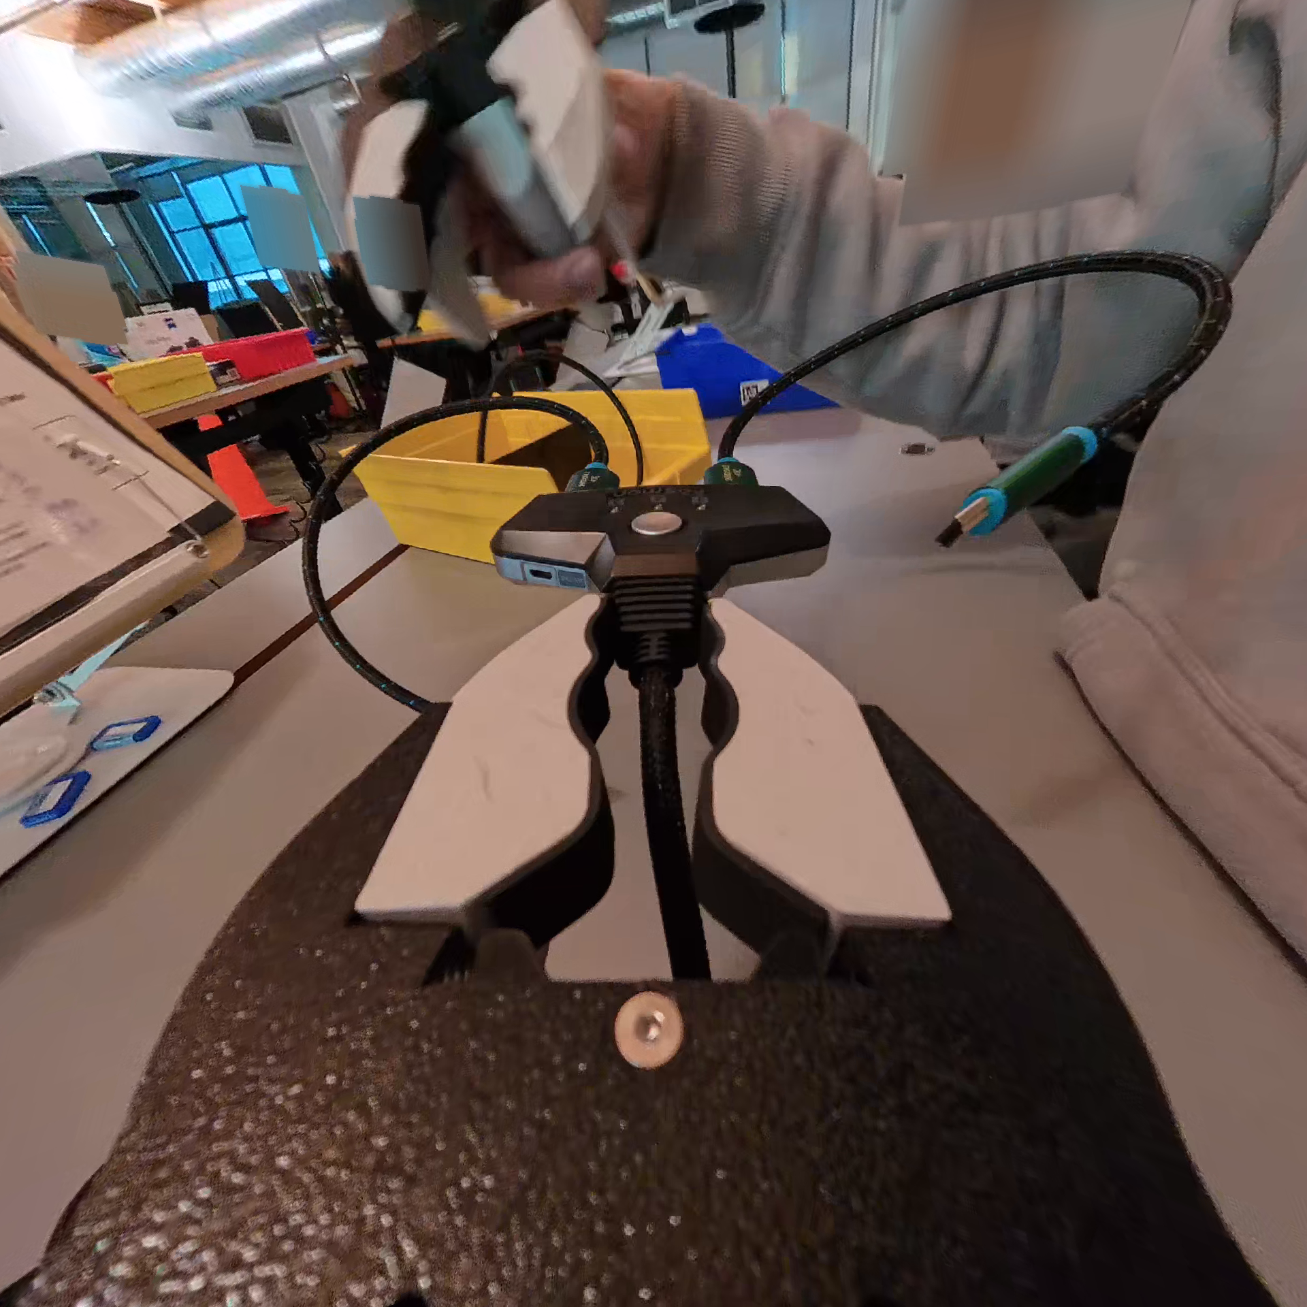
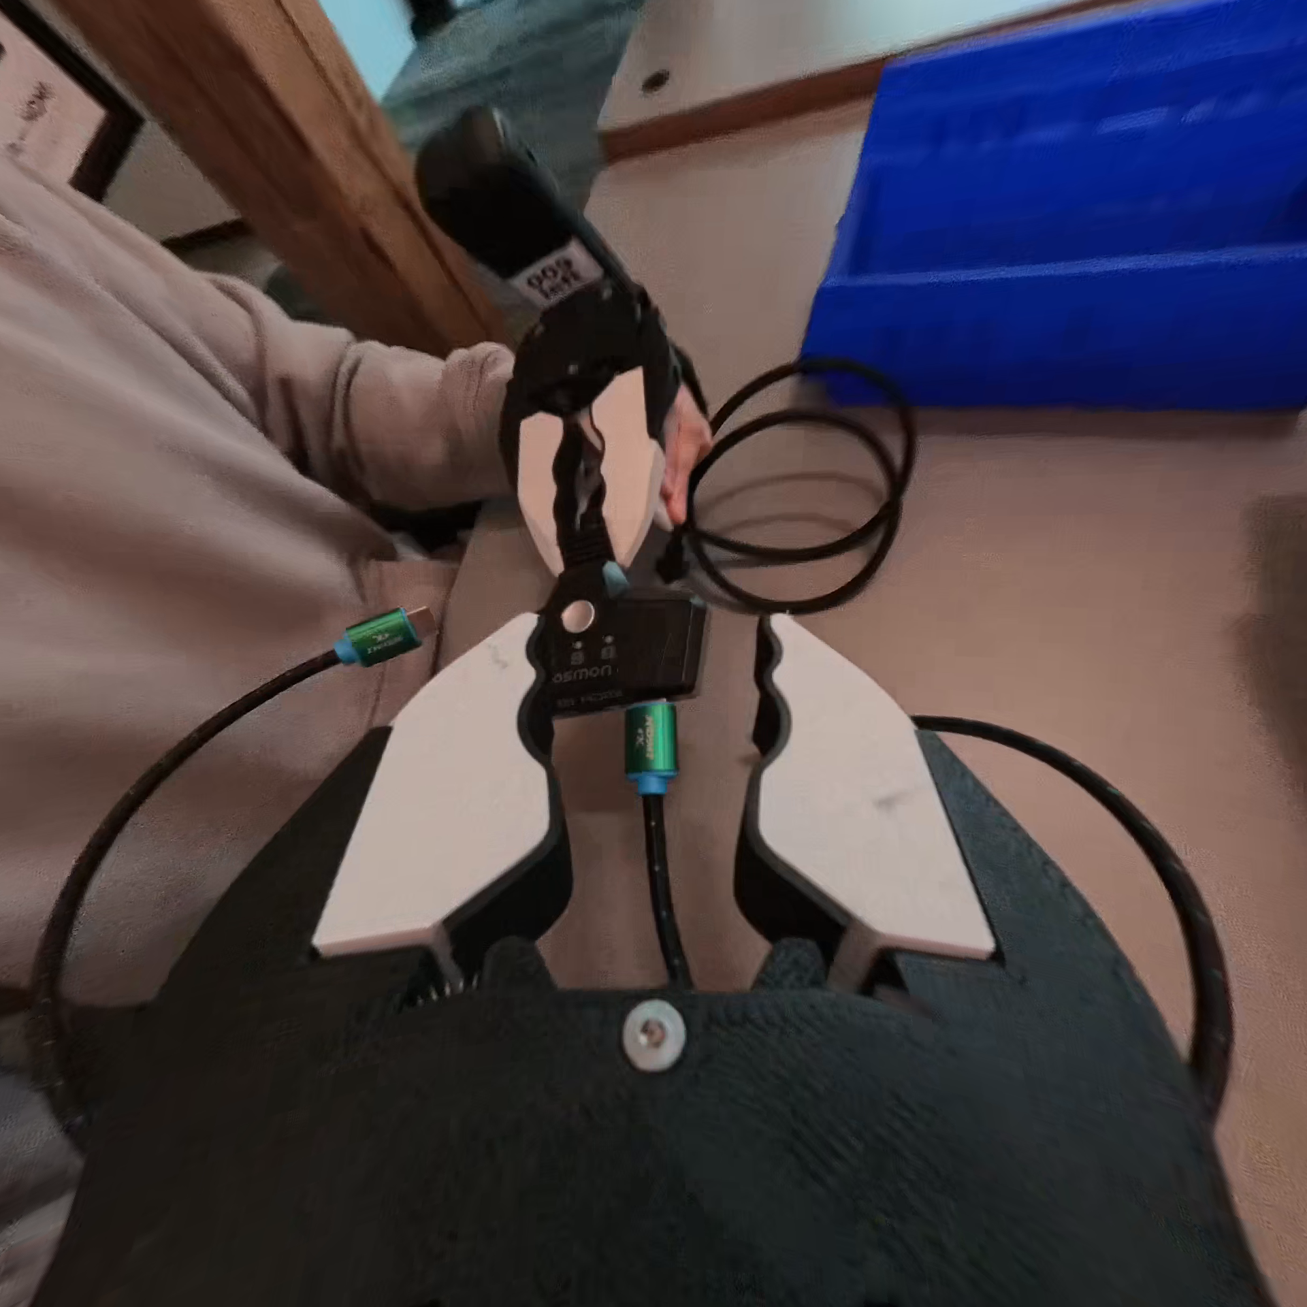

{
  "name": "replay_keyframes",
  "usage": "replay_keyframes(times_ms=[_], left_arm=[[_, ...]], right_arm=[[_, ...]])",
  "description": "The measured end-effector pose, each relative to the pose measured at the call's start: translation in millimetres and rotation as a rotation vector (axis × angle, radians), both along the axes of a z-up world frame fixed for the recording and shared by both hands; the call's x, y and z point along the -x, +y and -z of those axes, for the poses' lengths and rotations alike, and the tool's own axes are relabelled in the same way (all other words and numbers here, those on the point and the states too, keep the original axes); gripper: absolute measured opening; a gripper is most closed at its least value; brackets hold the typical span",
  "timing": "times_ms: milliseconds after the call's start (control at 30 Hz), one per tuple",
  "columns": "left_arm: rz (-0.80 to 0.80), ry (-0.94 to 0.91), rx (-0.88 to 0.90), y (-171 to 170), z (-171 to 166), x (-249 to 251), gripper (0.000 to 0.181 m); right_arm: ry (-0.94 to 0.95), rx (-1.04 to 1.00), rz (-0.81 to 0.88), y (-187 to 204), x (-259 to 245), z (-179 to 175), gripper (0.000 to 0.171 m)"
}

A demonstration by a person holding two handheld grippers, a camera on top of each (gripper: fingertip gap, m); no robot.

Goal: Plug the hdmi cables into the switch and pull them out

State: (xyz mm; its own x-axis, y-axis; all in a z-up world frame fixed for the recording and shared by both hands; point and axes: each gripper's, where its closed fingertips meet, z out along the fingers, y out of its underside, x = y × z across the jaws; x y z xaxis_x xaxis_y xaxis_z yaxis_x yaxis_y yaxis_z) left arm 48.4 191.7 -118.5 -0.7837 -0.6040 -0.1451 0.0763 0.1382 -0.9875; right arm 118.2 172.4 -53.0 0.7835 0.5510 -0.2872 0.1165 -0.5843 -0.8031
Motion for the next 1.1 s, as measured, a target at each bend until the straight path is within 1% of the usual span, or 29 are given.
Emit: replay_keyframes(times_ms=[33, 67, 133, 200, 233, 267, 333, 367, 400, 433, 500, 633, 667, 767, 833, 900, 1000, 1100], left_arm=[[-0.002, 0.002, 0.026, 5, -2, -1, 0.023], [0.0, 0.004, 0.046, 9, -5, -2, 0.023], [0.008, 0.004, 0.074, 14, -8, -4, 0.023], [0.027, 0.001, 0.076, 13, -11, -6, 0.023], [0.04, -0.004, 0.074, 11, -12, -7, 0.023], [0.052, -0.01, 0.07, 8, -13, -8, 0.023], [0.074, -0.019, 0.058, 2, -14, -12, 0.023], [0.082, -0.022, 0.049, -1, -14, -13, 0.023], [0.09, -0.022, 0.038, -4, -12, -15, 0.023], [0.095, -0.02, 0.023, -7, -10, -15, 0.022], [0.09, -0.017, 0.003, -10, -6, -17, 0.022], [0.089, -0.032, -0.009, -12, -5, -15, 0.022], [0.091, -0.033, -0.007, -11, -5, -14, 0.022], [0.094, -0.038, 0.009, -9, -6, -12, 0.022], [0.095, -0.038, 0.018, -9, -7, -10, 0.022], [0.093, -0.036, 0.014, -9, -7, -10, 0.022], [0.098, -0.03, -0.025, -11, -2, -10, 0.022], [0.092, -0.034, -0.059, -13, -1, -9, 0.023]], right_arm=[[-0.049, -0.073, 0.032, -6, 1, -15, 0.053], [-0.088, -0.143, 0.023, -15, 10, -27, 0.052], [-0.209, -0.258, 0.0, -31, 31, -33, 0.047], [-0.408, -0.252, 0.037, -39, 35, -14, 0.049], [-0.488, -0.197, 0.066, -42, 31, 1, 0.05], [-0.527, -0.128, 0.083, -46, 31, 16, 0.052], [-0.5, -0.039, 0.081, -53, 38, 40, 0.052], [-0.446, -0.026, 0.072, -53, 46, 45, 0.051], [-0.364, -0.015, 0.028, -57, 59, 48, 0.046], [-0.321, -0.003, 0.021, -58, 63, 50, 0.048], [-0.383, 0.024, 0.085, -56, 51, 59, 0.043], [-0.405, 0.041, 0.083, -56, 50, 70, 0.032], [-0.392, 0.048, 0.071, -56, 52, 70, 0.028], [-0.36, 0.024, 0.065, -54, 54, 67, 0.027], [-0.336, 0.017, 0.064, -54, 54, 65, 0.021], [-0.318, 0.018, 0.059, -54, 53, 64, 0.021], [-0.387, 0.084, 0.015, -58, 53, 77, 0.021], [-0.458, 0.111, 0.014, -59, 51, 83, 0.021]])
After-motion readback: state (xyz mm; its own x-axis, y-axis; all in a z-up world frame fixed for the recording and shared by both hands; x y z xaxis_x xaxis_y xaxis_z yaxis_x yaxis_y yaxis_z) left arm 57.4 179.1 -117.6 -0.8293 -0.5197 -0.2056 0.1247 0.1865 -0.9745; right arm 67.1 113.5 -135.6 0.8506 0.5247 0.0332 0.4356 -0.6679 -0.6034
